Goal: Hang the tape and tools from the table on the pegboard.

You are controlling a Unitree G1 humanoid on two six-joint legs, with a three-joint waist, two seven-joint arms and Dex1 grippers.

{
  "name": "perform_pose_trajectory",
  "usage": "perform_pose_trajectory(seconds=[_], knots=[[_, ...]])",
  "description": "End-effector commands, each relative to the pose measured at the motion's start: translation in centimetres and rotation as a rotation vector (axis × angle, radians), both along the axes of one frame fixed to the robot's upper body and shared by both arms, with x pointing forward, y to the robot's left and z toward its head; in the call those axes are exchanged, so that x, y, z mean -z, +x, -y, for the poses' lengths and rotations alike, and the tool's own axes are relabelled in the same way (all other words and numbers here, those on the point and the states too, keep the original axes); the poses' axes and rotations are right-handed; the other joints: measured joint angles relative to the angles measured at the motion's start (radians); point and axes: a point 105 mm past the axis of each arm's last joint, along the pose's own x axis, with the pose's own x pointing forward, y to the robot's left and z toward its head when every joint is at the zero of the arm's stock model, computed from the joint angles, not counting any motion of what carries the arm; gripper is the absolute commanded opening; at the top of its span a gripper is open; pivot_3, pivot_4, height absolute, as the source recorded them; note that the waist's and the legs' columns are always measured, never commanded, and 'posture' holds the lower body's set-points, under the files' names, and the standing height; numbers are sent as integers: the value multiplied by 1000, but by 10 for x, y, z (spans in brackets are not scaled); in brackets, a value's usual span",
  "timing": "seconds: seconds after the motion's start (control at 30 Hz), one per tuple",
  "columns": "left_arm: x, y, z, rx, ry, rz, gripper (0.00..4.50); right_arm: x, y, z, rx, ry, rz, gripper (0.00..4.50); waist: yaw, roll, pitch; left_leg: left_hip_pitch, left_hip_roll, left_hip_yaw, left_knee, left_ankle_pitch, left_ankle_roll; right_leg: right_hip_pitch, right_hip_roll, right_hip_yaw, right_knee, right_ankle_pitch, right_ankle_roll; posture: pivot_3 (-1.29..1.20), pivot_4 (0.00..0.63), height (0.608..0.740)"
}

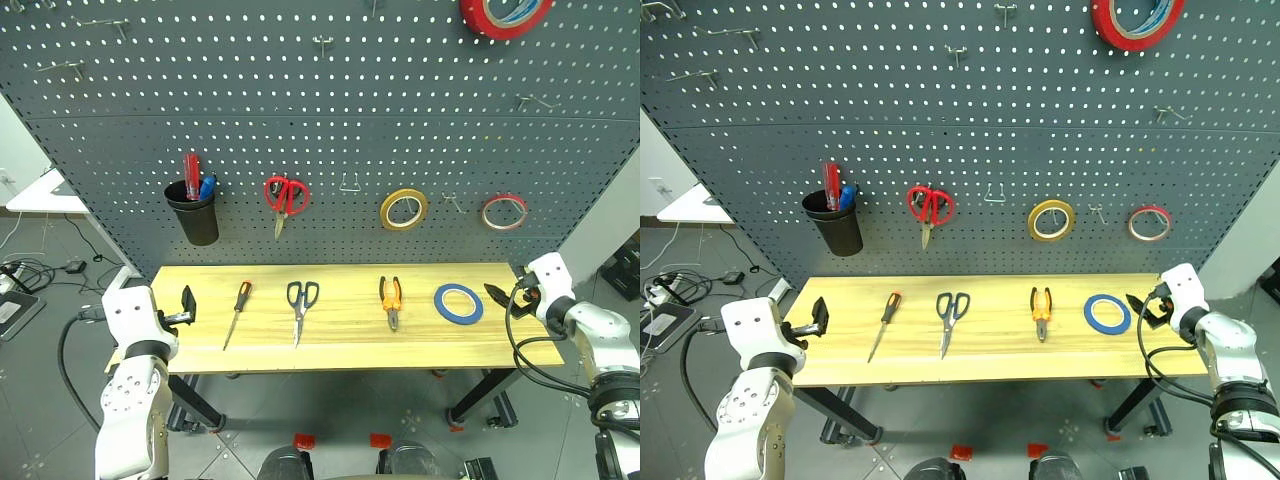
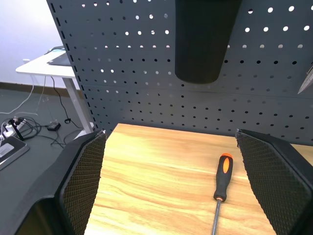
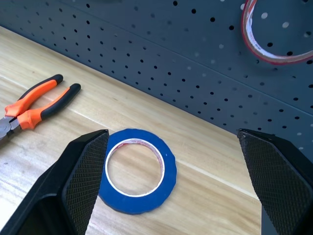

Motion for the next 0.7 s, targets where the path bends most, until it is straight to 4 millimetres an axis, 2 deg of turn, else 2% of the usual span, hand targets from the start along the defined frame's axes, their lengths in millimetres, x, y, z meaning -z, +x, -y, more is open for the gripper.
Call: perform_pose_trajectory(seconds=[0.03, 0.1, 0.23, 0.4, 0.5, 0.6, 0.7], knots=[[-17, 4, 6, 22, 33, 56, 4464, -14, 4, -4, -44, -36, 43, 4497, 0, 0, 0, 0, 0, 0, 0, 0, 0, 0, 0, 0, 0, 0, 0, -46, 0, 740], [-19, 5, 8, 28, 33, 60, 4464, -11, 3, -6, -61, -52, 29, 4497, 0, 0, 0, 0, 0, 0, 0, 0, 0, 0, 0, 0, 0, 0, 0, -44, 6, 740], [-21, 10, 27, 108, -26, 62, 4464, -7, -1, -17, -102, -58, -5, 4497, -1, -1, 5, 0, 0, 0, 0, 0, 0, 0, 0, 0, 0, 0, 0, -85, 39, 740], [-22, 27, 58, 162, 28, 23, 4464, -9, -8, -36, -126, -75, -65, 4497, 0, -1, 31, 3, 0, 0, 0, -1, -1, -1, -1, 0, -1, -1, 0, -136, 89, 740], [-25, 40, 84, 254, 99, 9, 4464, -16, -11, -48, -136, -68, -72, 4497, -1, -2, 55, 3, 0, -1, 0, -1, -1, -1, -1, 0, -1, -3, -4, -178, 135, 740], [-19, 52, 115, 376, 129, -10, 4464, -19, -12, -59, -142, -47, -107, 4497, -2, -1, 73, 1, 0, 0, 0, -1, -1, 0, -1, 1, -1, -1, -1, -193, 151, 740], [-13, 59, 146, 531, 119, -44, 4464, -22, -13, -73, -175, -47, -128, 4497, -5, -2, 94, -4, 0, 1, -1, 3, 5, -4, -1, 1, 0, 1, -1, -221, 193, 740]])
